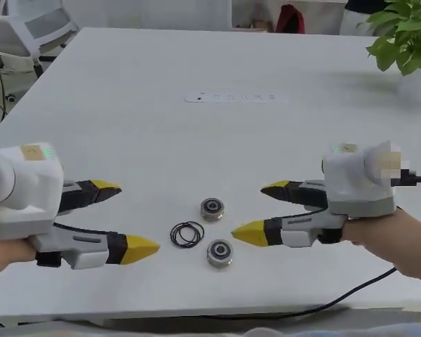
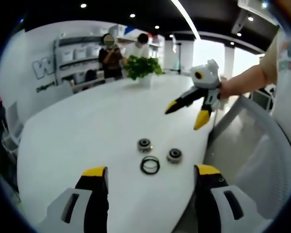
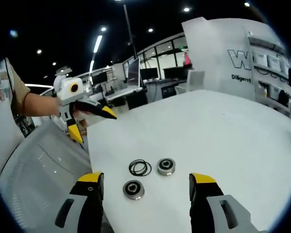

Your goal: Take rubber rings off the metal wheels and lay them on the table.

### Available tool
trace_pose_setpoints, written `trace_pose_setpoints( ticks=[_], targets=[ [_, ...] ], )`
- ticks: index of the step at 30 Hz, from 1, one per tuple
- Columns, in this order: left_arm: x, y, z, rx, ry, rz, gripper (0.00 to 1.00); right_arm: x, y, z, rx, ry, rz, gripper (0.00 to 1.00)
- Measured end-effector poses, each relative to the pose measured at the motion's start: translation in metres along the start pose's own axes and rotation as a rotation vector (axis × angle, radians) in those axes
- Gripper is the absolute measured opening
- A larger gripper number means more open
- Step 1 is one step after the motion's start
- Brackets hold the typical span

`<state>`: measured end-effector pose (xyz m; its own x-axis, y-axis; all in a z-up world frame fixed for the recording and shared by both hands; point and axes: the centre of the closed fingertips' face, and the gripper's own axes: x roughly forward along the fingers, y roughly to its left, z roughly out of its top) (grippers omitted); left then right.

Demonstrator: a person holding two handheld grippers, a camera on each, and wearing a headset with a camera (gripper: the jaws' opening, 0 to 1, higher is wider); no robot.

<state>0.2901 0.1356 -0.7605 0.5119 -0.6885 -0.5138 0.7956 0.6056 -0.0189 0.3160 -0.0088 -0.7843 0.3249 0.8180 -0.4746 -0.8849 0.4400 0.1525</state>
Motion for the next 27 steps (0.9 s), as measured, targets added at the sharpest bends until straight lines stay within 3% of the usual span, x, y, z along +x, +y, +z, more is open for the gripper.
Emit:
trace_pose_setpoints(
  ticks=[11,18,27],
  targets=[
    [-0.012,0.003,0.001,-0.043,-0.023,0.039,0.76,-0.021,0.009,-0.004,-0.082,0.036,-0.038,0.81],
    [-0.016,0.000,0.006,-0.045,-0.040,0.051,0.77,-0.034,0.015,-0.008,-0.075,0.044,-0.061,0.86],
    [-0.019,-0.006,0.002,-0.043,-0.034,0.059,0.79,-0.047,0.016,-0.012,-0.059,0.048,-0.102,0.89]
  ],
)
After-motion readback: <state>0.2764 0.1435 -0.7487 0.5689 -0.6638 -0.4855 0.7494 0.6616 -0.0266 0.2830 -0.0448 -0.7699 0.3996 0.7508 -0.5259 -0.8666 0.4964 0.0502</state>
